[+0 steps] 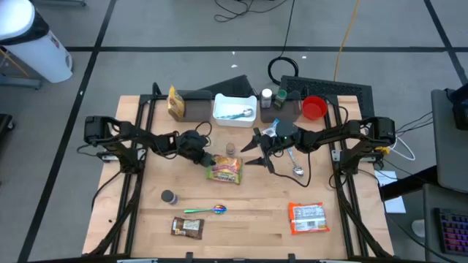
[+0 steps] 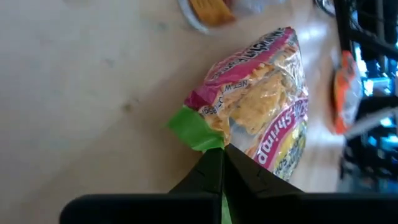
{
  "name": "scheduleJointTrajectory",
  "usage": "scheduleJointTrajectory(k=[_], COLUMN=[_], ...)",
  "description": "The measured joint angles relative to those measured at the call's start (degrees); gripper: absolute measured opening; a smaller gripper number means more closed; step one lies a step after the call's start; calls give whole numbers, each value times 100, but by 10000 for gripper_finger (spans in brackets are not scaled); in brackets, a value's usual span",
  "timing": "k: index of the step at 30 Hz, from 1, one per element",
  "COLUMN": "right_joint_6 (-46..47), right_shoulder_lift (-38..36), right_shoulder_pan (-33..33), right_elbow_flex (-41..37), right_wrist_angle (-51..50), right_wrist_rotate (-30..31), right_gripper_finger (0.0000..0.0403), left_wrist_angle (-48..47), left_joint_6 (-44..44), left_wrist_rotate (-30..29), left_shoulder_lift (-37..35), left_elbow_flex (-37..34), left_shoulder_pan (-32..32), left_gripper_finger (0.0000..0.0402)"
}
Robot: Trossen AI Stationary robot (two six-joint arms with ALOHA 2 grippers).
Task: Pick & Place Food Item
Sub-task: Put the green noodle pack into the left black bin
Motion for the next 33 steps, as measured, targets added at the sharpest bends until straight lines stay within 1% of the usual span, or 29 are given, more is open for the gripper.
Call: scheduleJointTrajectory(k=[3,7,11,14,18,22,26,33], right_joint_6=[-2,-19,-48,-65,-67,-88,-88,-87], right_shoulder_lift=[0,0,0,0,0,0,0,0], right_shoulder_pan=[0,0,0,-2,-2,-2,-2,-2], right_elbow_flex=[0,0,0,0,0,0,0,0], right_wrist_angle=[-42,-85,-88,-89,-88,-86,-86,-88], right_wrist_rotate=[1,2,1,2,18,24,24,24], right_gripper_finger=[249,249,249,249,249,249,249,249], left_wrist_angle=[-21,-544,-1239,-2058,-2967,-3754,-4503,-5630], left_joint_6=[134,390,682,870,1033,1281,1661,2505], left_wrist_rotate=[310,296,17,-291,-667,-1023,-1286,-1333], left_shoulder_lift=[-150,-605,-1331,-1914,-2670,-3231,-3544,-3574], left_elbow_flex=[196,360,524,676,982,1402,1896,2797], left_shoulder_pan=[25,25,70,84,115,218,489,1380], left_gripper_finger=[4,4,3,3,2,2,1,1])
